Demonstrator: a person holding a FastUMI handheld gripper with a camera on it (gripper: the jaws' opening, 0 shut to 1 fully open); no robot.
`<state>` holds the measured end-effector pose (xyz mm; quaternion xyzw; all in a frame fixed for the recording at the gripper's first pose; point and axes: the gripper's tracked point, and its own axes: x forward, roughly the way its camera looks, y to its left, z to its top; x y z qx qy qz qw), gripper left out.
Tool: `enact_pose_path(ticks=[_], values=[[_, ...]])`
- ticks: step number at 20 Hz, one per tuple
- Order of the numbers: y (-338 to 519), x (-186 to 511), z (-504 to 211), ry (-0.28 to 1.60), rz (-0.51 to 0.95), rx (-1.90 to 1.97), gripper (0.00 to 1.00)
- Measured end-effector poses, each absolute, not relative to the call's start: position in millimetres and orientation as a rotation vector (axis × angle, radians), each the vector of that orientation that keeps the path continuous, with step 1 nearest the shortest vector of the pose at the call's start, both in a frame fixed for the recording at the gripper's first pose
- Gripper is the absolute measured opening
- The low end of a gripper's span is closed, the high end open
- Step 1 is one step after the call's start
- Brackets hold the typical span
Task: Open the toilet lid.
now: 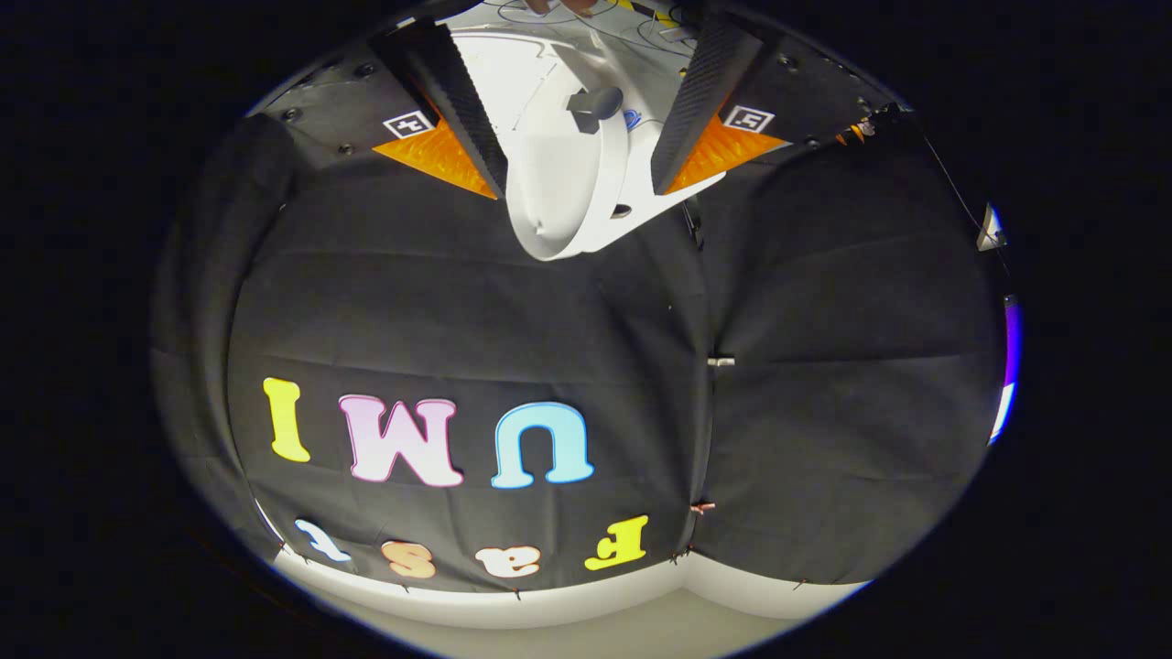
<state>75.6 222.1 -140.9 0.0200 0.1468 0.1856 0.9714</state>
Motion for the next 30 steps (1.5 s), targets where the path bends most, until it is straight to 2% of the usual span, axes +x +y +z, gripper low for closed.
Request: enact_pose_path(ticks=[12, 30], values=[[106.6, 41.5, -24.1, 0.099, 0.175, 0.041, 0.98], [48.1, 8.6, 4.3, 0.035, 0.086, 0.068, 0.98]])
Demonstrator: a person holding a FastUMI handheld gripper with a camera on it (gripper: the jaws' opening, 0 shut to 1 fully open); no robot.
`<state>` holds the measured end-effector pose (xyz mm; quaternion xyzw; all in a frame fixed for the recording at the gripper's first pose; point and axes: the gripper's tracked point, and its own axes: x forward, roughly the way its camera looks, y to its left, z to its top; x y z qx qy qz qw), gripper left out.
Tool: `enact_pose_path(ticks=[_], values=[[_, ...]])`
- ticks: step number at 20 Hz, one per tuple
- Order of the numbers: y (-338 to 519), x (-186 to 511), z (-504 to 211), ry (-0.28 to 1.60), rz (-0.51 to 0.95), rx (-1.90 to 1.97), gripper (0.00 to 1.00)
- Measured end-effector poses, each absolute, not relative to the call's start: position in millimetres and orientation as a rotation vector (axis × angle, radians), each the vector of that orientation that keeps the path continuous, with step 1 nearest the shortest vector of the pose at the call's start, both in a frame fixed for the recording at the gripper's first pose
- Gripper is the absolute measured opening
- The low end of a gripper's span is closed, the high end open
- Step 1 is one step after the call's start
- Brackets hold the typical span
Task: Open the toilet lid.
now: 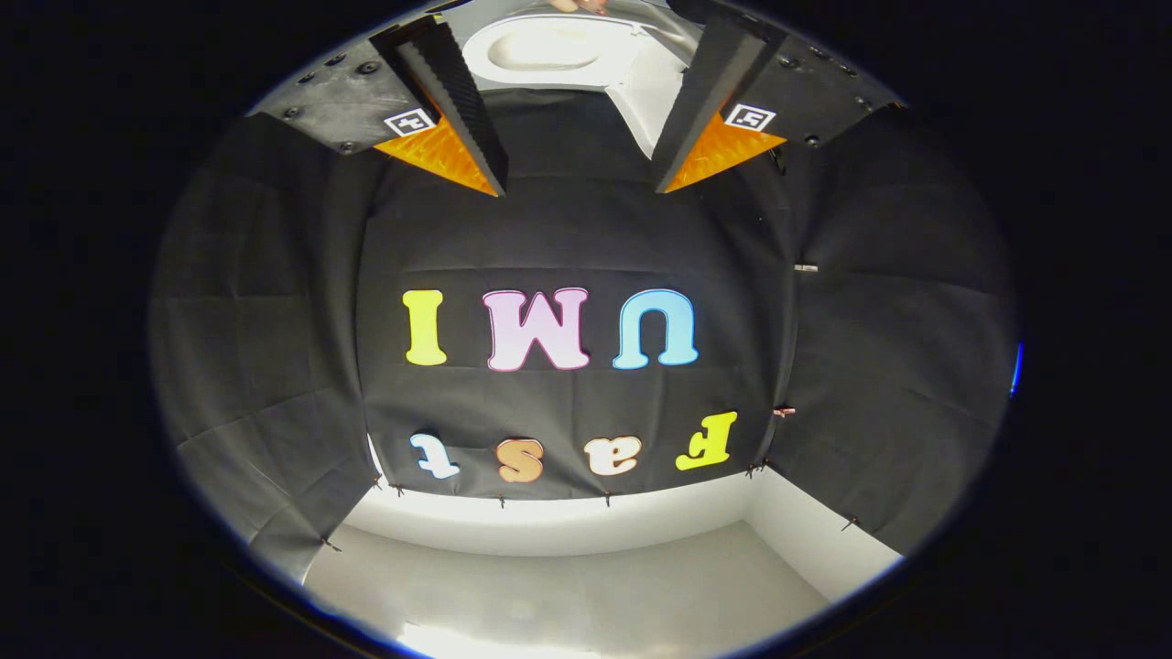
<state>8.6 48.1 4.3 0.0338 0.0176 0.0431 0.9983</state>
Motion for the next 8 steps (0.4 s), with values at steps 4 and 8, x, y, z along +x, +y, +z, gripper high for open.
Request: enact_pose_path(ticks=[4, 8], values=[[47.2, 8.4, 3.1, 0.038, 0.084, 0.076, 0.98], [45.7, 6.3, 8.3, 0.025, 0.086, 0.073, 0.98]])
